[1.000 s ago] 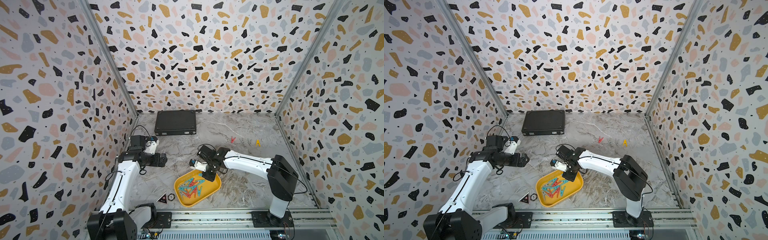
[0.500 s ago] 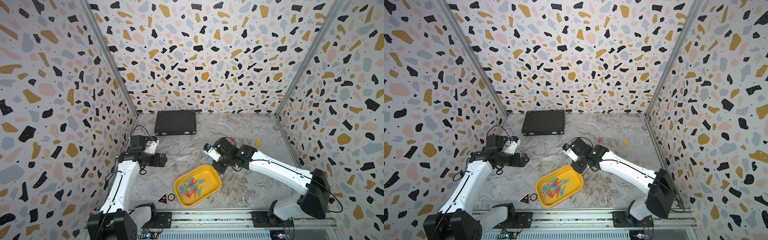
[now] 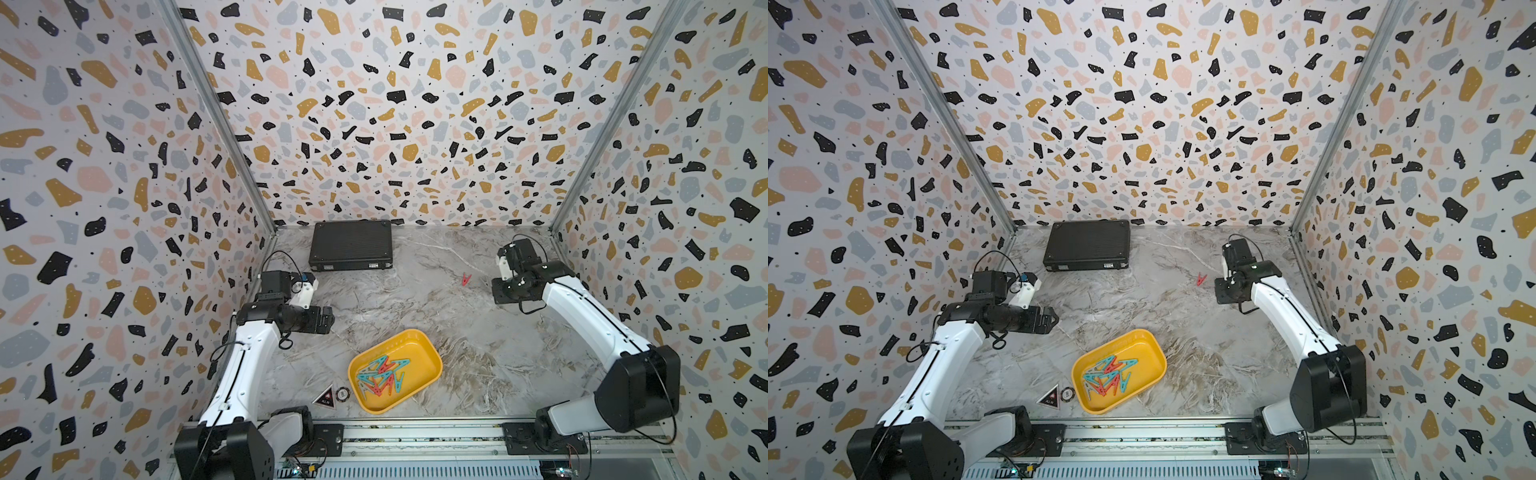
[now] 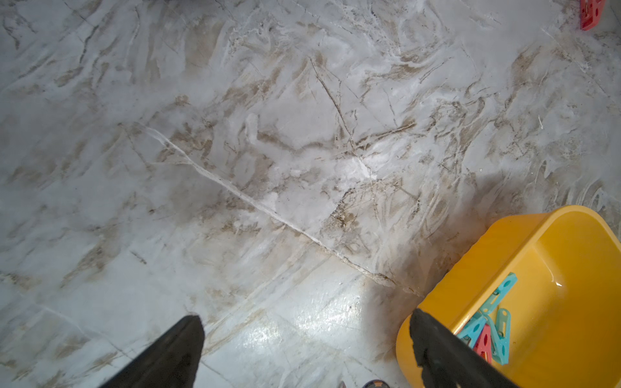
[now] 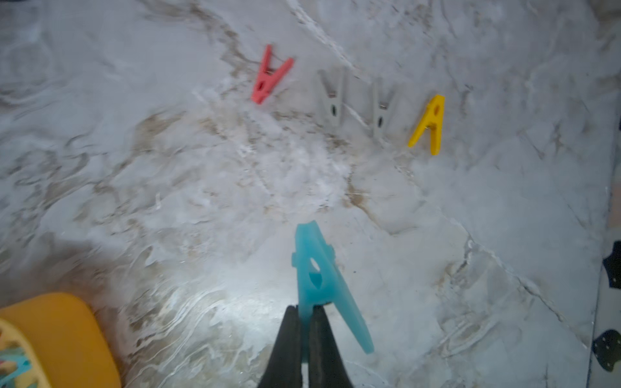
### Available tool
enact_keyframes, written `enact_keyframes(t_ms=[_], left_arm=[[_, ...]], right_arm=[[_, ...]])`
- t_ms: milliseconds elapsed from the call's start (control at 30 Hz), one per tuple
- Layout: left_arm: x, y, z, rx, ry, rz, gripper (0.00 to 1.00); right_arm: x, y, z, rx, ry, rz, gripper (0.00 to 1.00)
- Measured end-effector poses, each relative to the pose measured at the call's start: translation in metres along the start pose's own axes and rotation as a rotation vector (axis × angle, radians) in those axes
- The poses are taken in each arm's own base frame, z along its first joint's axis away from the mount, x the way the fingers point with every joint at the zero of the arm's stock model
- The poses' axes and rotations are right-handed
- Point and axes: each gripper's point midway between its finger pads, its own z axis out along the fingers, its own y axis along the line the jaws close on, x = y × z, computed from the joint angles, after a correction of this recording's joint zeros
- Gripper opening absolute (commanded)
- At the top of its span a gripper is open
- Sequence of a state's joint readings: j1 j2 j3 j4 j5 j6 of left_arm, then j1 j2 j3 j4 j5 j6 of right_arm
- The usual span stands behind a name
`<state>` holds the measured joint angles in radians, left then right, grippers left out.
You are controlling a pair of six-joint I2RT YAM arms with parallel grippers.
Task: Take the clothespins out of the storage box
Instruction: Place the clothespin at the center of the board.
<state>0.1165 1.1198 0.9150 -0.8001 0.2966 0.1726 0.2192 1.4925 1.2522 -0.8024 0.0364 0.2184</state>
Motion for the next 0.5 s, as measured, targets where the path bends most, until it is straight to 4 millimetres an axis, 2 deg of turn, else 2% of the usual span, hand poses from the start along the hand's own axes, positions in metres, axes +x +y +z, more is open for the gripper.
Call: enact_keyframes(t_ms=[100, 233, 500], left_arm=[[0.0, 0.0, 0.0, 0.0, 0.0, 0.0, 1.0], [0.0, 0.0, 0.0, -0.001, 0.0, 0.0, 1.0], [0.0, 0.0, 0.0, 0.0, 0.0, 0.0, 1.0]], right_arm=[[-0.009, -0.04, 0.024, 0.045, 0.063, 0.102, 0.0], [-0.025, -0.078, 0.046, 0.069, 0.116, 0.18, 0.0], [-0.058, -0.128, 0.082, 0.163, 0.183, 0.177, 0.0]])
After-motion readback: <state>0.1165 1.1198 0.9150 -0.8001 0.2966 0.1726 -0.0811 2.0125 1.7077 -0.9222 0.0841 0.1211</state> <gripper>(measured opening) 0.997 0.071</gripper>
